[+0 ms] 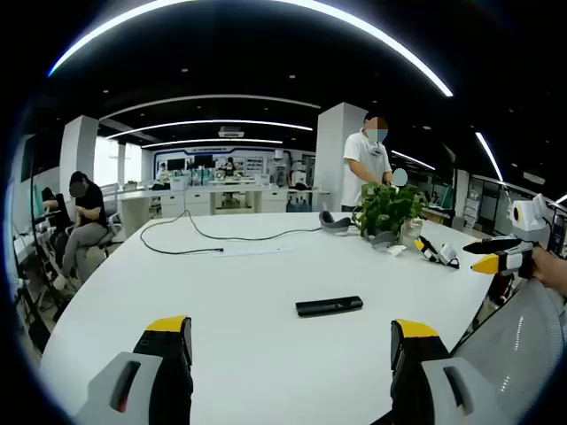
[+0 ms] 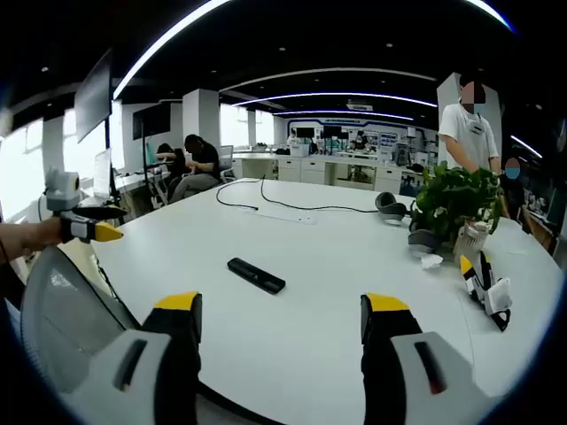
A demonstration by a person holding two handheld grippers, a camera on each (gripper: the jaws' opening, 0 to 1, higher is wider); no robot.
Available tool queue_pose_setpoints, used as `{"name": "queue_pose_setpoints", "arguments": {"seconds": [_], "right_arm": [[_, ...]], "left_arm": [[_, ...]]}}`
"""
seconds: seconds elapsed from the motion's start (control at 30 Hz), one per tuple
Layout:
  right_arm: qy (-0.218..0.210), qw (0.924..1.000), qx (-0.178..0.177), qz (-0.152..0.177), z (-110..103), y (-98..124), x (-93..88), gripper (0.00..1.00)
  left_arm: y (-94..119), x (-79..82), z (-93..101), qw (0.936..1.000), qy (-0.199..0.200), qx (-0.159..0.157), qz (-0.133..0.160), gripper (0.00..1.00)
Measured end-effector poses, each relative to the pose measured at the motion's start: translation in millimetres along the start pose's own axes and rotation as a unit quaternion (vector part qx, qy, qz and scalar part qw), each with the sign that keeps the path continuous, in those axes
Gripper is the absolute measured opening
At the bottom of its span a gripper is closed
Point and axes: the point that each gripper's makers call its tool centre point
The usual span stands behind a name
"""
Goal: Press the specified remote control buttons in sequence, fully releasing each button before pressing the next.
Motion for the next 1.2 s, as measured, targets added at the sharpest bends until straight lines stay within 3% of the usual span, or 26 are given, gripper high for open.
{"name": "queue_pose_setpoints", "arguments": {"seconds": [1.2], "right_arm": [[0.003,1.0,0.002,-0.003,-1.5,-0.1,-1.1,0.74]], "left_arm": [[-0.2,-1.0,-0.9,1.0,0.0,-0.001,-0.002,0.96]]}}
Point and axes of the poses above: the point that each gripper's makers call its tool centre point, and the gripper's own axes: y roughly backward along the fingers, z roughly to its right, x roughly out of its top, and after that the axes turned 8 degrees about -y, right-handed
